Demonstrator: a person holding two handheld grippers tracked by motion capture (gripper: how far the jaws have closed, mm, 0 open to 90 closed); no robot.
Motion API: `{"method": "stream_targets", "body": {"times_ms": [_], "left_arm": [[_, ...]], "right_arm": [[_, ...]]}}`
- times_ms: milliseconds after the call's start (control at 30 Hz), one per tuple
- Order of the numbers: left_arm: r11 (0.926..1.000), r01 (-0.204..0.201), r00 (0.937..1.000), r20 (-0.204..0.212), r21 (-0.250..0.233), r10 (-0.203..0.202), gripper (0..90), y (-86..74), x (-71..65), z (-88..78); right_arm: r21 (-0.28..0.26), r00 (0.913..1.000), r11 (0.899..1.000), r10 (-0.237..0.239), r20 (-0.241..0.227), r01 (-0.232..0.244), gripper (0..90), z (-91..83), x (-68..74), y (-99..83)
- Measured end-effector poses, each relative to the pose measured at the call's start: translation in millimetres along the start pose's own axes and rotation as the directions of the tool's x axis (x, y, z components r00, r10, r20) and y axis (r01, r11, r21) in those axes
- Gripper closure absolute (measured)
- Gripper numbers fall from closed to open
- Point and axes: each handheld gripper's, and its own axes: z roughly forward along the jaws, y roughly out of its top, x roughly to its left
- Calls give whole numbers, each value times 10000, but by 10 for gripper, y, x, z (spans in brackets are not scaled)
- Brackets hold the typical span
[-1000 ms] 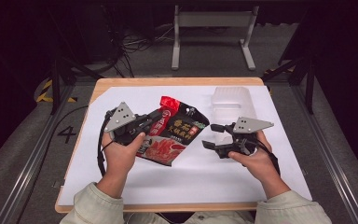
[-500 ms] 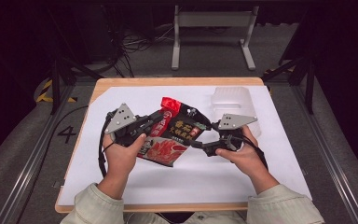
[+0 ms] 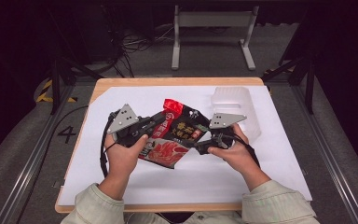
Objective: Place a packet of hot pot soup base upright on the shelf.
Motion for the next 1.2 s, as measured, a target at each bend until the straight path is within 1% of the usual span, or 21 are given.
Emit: {"method": "stream_targets", "body": {"times_ms": [67, 100, 233, 300, 367, 467, 533, 567, 633, 667, 700, 733, 767, 867, 967, 1067, 1167, 1200], "left_arm": [[10000, -5, 10000, 41, 39, 5, 886, 1, -8, 1], [10000, -17, 10000, 44, 29, 17, 886, 0, -11, 3], [10000, 2, 10000, 71, 51, -3, 885, -6, -22, 14], [10000, -14, 9999, 114, 77, 13, 885, -8, -26, 22], [9999, -14, 9999, 126, 106, 13, 885, -12, -35, 32], [10000, 17, 9999, 163, 94, -19, 885, -16, -33, 36], [9999, -10, 9999, 109, 125, 8, 884, -16, -33, 38], [9998, 7, 9999, 104, 200, -9, 883, -17, -32, 41], [9996, 11, 10000, 81, 288, -14, 882, -19, -32, 46], [9988, -101, 9999, -26, 474, 102, 881, -24, -39, 59], [9988, -101, 9999, -26, 474, 102, 880, -24, -39, 59], [9981, -158, 9999, -56, 589, 161, 877, -22, -40, 64], [9977, -125, 9999, -24, 666, 126, 876, -19, -38, 63], [9976, -20, 10000, 19, 695, 19, 869, -14, -22, 58], [9969, 103, 9999, 129, 783, -114, 857, -2, -2, 45], [9968, 226, 9994, 228, 761, -244, 839, 3, 13, 36], [9960, 380, 9989, 237, 807, -401, 772, 11, 20, 25], [9957, 440, 9985, 286, 816, -465, 717, 16, 24, 22]], "right_arm": [[74, 9998, 9999, 85, -154, -84, 323, 21, -4, -21], [45, 9996, 9999, 150, -243, -149, 331, 24, -7, -26], [-75, 9993, 9997, 240, -285, -243, 359, 23, -16, -27], [-201, 9985, 9992, 351, -431, -360, 393, 24, -23, -24], [-277, 9970, 9986, 434, -637, -452, 455, 24, -32, -23], [-210, 9954, 9989, 403, -865, -423, 664, -10, -47, -11], [-212, 9948, 9987, 439, -924, -460, 718, -28, -51, -2], [-179, 9956, 9993, 314, -880, -331, 739, -35, -46, 4], [-12, 9976, 9999, 148, -681, -149, 760, -38, -34, 9], [98, 9980, 9998, 160, -609, -154, 771, -37, -38, 7], [98, 9980, 9998, 160, -609, -154, 771, -37, -38, 7], [162, 9983, 9997, 182, -553, -174, 791, -45, -45, 0], [149, 9983, 9997, 224, -545, -216, 799, -50, -48, -2], [49, 9982, 9994, 354, -494, -352, 826, -82, -52, 10], [-62, 9969, 9985, 539, -579, -544, 839, -111, -64, 28], [-86, 9967, 9984, 557, -592, -563, 843, -132, -73, 46], [-40, 9977, 9988, 480, -481, -482, 846, -167, -76, 87], [-2, 9983, 9991, 425, -407, -425, 847, -185, -81, 107]]}}
